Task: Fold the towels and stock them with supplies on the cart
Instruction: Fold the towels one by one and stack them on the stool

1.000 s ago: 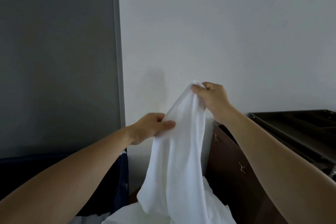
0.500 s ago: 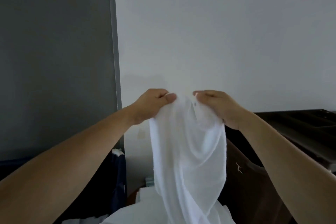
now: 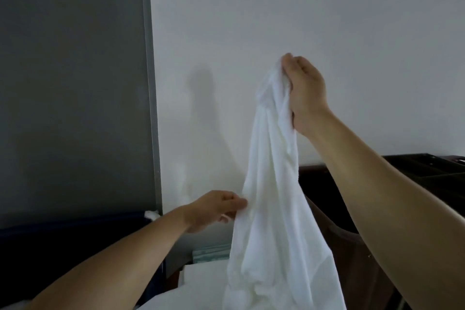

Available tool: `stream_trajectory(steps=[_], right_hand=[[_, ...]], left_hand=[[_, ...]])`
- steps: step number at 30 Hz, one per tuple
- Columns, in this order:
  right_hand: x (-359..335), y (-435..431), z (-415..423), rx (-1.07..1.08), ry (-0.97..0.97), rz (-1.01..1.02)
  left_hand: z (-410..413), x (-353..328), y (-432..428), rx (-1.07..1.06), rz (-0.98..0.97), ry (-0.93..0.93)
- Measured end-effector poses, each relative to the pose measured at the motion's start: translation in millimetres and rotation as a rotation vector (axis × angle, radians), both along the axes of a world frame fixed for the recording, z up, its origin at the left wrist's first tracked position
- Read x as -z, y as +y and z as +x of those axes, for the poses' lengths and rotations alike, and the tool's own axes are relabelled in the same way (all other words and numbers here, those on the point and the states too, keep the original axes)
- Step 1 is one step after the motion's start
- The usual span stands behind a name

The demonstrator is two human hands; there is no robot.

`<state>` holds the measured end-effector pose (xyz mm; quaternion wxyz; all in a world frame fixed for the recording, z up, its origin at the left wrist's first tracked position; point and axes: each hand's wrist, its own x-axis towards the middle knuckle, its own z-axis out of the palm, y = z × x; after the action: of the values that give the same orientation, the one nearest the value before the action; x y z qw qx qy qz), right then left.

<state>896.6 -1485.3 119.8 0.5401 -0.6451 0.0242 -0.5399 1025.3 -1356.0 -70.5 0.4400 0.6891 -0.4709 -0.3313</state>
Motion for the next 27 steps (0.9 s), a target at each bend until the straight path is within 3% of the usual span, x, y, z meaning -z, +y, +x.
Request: stream_trajectory(steps=[3, 6, 9, 11, 13, 15, 17, 19, 21, 27], right_hand=[[6, -21, -8, 0.117, 0.036, -0.006], [40, -42, -12, 0.245, 0.465, -0.125], [81, -51, -21, 0.233, 0.894, -0.209], [97, -53, -25, 0.237, 0.999, -0.251], [97, -46, -27, 0.167, 0.800, -0.187], [91, -35, -26, -0.122, 0.590, -0.037], [97, -23, -24, -0.374, 0.631, 0.018], [108, -17, -18, -0.328, 0.744, -0.047], [105, -13, -11, -0.140, 0.725, -0.133], [51, 1, 6, -0.006, 0.353, -0.162]], left_hand=[[6, -7, 3, -0.145, -0.112, 0.139], [7, -58, -2, -0.322, -0.382, 0.322], [4, -122, -7, -0.376, -0.567, 0.281], [4, -148, -10, -0.331, -0.629, 0.191], [3, -152, -16, -0.241, -0.562, -0.047], [-5, -139, -24, -0.128, -0.463, -0.254], [-9, -120, -30, -0.104, -0.442, -0.277], [-5, -102, -28, -0.138, -0.431, -0.235], [3, -82, -19, -0.145, -0.400, -0.136], [8, -22, -3, -0.021, -0.242, 0.042]])
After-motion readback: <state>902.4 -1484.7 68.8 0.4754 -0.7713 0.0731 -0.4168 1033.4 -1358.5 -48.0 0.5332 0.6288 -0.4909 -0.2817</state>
